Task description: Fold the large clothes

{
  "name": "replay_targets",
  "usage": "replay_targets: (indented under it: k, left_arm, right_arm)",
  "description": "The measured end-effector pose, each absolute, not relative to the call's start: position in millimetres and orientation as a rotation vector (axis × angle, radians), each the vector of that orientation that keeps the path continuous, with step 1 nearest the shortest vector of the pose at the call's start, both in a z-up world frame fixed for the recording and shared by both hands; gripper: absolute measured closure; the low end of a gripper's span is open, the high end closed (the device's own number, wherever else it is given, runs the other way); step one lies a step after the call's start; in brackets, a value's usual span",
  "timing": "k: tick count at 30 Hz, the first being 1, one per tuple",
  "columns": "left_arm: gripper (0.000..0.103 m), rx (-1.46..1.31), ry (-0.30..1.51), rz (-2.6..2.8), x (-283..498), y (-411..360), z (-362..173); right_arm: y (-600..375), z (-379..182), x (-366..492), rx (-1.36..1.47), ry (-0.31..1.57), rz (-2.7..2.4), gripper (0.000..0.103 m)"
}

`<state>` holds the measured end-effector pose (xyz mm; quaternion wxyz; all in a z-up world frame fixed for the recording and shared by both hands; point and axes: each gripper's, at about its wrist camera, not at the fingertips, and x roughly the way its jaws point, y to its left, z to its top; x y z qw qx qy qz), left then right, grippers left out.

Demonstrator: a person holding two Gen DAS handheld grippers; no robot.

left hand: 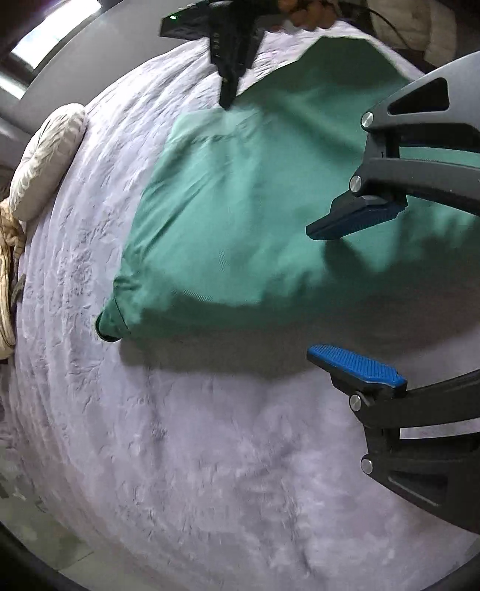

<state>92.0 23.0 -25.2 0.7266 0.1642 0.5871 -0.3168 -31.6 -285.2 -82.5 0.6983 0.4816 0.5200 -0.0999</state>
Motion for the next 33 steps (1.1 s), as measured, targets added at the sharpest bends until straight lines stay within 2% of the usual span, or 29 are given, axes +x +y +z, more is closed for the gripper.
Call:
replay_targets:
  k: [6, 12, 13, 15, 16, 22, 26, 33]
  left_arm:
    - [0.042, 0.412, 1.33, -0.771, 48.4, 47.4, -7.8]
    - [0.042, 0.436, 1.397, -0.788, 9.5, 59.6, -34.9]
    - [0.041, 0.431, 1.396, -0.783, 8.2, 61.8, -38.1]
    - [0.03, 0.416, 1.39, -0.764, 7.6, 66.9, -39.8]
    - [0.028, 0.412, 1.385, -0.751, 8.6, 69.4, -39.9]
    - [0.028, 0.406, 1.373, -0.747, 6.8, 76.8, -40.5]
    - [0.028, 0.397, 1.376, -0.725, 3.9, 77.4, -39.2]
    - [0.027, 0.408, 1.386, -0.658, 0.1, 75.5, -33.5]
  right_arm:
    - [-265.2, -27.1, -70.1, 0.953, 1.157, -0.173, 0.099]
    - [-207.0, 17.1, -96.5, 0.841, 1.164, -0.001, 0.097]
    - [-199.7, 17.3, -97.9, 0.822, 1.179, 0.008, 0.097]
    - [-187.7, 12.6, -102.1, 0.782, 1.221, 0.005, 0.097]
    - [-185.4, 7.2, -107.9, 0.774, 1.249, -0.014, 0.097]
    - [-183.4, -37.0, -139.2, 0.795, 1.38, -0.101, 0.1]
    - [-186.2, -63.5, -155.1, 0.862, 1.391, -0.129, 0.103]
    - [-183.7, -67.4, -160.1, 0.868, 1.396, -0.166, 0.103]
